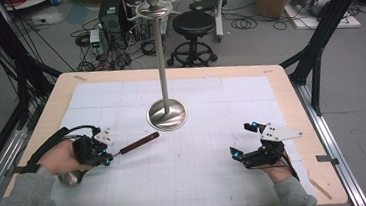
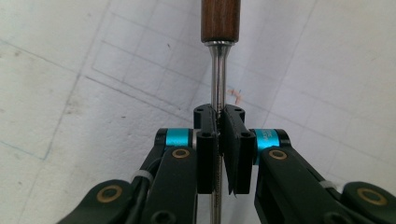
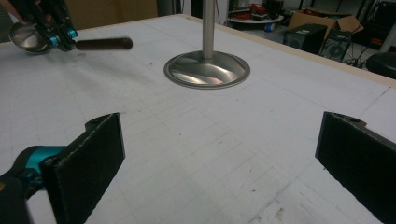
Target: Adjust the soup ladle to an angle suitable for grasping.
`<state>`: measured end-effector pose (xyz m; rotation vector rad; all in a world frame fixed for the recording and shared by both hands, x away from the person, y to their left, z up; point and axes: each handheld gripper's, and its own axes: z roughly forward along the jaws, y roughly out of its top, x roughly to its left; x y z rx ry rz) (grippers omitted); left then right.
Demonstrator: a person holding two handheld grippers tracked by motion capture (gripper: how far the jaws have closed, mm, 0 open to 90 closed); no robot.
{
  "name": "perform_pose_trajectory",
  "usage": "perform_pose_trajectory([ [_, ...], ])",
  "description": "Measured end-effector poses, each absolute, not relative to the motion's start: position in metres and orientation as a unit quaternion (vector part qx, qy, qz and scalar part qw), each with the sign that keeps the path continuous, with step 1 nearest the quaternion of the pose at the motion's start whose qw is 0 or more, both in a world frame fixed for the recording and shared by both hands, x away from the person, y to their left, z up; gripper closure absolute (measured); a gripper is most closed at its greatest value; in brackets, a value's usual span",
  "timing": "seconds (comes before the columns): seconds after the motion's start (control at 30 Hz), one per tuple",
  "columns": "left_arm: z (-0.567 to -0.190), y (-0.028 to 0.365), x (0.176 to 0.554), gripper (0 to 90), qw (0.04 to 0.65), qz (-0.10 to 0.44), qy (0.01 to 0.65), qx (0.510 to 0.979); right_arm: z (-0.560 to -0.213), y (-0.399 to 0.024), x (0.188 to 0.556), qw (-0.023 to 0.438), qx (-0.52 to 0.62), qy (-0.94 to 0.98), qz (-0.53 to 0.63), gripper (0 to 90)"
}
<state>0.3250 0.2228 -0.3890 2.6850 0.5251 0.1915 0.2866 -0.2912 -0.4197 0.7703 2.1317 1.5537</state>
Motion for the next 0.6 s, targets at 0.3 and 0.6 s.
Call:
perform_pose_trajectory([
  [0.3, -0.379, 0.234, 0.312, 83.9, 0.248, 0.098, 0.211, 0.94, -0.421, -0.292, 0.289, 0.196, 0.279, 0.759, 0.554, 0.3],
  [0.6, -0.36, 0.249, 0.304, 84.1, 0.332, 0.123, 0.232, 0.906, -0.421, -0.291, 0.291, 0.196, 0.281, 0.76, 0.552, 0.4],
])
